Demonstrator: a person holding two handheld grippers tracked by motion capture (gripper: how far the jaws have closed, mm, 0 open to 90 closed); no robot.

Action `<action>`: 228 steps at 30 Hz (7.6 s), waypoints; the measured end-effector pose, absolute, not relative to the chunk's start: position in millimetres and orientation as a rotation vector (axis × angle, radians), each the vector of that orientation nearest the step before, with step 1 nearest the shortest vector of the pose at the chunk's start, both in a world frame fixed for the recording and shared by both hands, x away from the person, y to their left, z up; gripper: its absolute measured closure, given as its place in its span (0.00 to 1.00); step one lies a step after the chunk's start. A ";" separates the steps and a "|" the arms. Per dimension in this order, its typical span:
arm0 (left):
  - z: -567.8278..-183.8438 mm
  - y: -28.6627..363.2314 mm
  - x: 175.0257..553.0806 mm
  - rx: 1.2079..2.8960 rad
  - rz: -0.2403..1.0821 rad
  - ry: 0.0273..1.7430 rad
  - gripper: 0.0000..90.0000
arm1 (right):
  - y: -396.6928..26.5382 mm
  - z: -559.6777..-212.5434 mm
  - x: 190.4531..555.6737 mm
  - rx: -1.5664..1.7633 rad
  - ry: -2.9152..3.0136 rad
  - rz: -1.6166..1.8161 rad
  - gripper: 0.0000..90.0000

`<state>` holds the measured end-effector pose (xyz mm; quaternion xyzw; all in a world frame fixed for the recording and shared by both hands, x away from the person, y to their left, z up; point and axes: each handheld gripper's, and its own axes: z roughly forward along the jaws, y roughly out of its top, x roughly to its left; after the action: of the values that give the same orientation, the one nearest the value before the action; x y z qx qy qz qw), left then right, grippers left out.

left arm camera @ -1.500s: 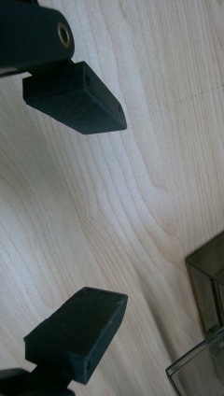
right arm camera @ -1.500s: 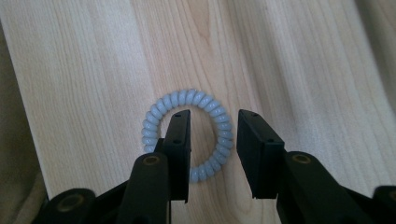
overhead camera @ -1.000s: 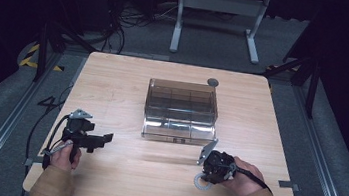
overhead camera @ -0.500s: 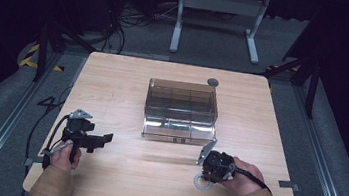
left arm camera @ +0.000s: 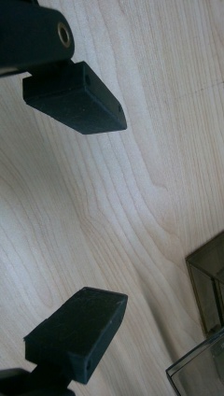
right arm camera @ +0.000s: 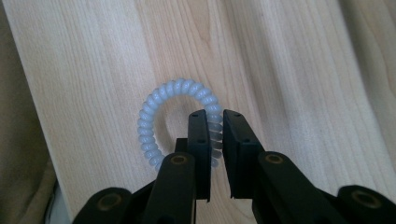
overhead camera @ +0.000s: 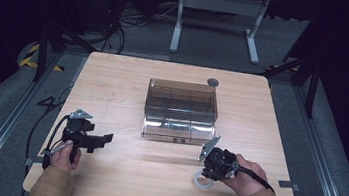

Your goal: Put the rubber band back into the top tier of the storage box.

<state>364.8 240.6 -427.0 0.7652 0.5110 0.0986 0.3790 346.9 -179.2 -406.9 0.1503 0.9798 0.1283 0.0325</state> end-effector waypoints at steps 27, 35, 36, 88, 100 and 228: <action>-429.1 239.9 365.0 1.960 0.248 1.314 0.17 | -178.4 -359.8 347.3 0.470 2.970 0.476 0.92; -429.1 239.7 364.8 1.960 0.250 1.312 0.17 | -176.6 -346.8 350.0 0.454 2.968 0.489 0.92; -429.1 239.6 364.8 1.961 0.249 1.313 0.17 | -176.5 -345.2 350.1 0.455 2.967 0.490 0.92; -430.5 248.2 355.9 1.950 0.264 1.333 0.17 | -135.4 -292.8 396.4 0.436 2.922 0.538 0.92; -430.3 246.3 357.8 1.957 0.263 1.324 0.17 | -121.7 -288.3 416.1 0.439 2.927 0.502 0.92; -429.9 242.0 361.7 1.964 0.249 1.308 0.17 | -104.9 -330.2 454.7 0.426 2.949 0.580 0.70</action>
<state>361.7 242.0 -429.9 0.7674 0.5111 0.0974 0.3747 454.7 -104.9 -330.2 0.1402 0.9702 0.1907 0.0528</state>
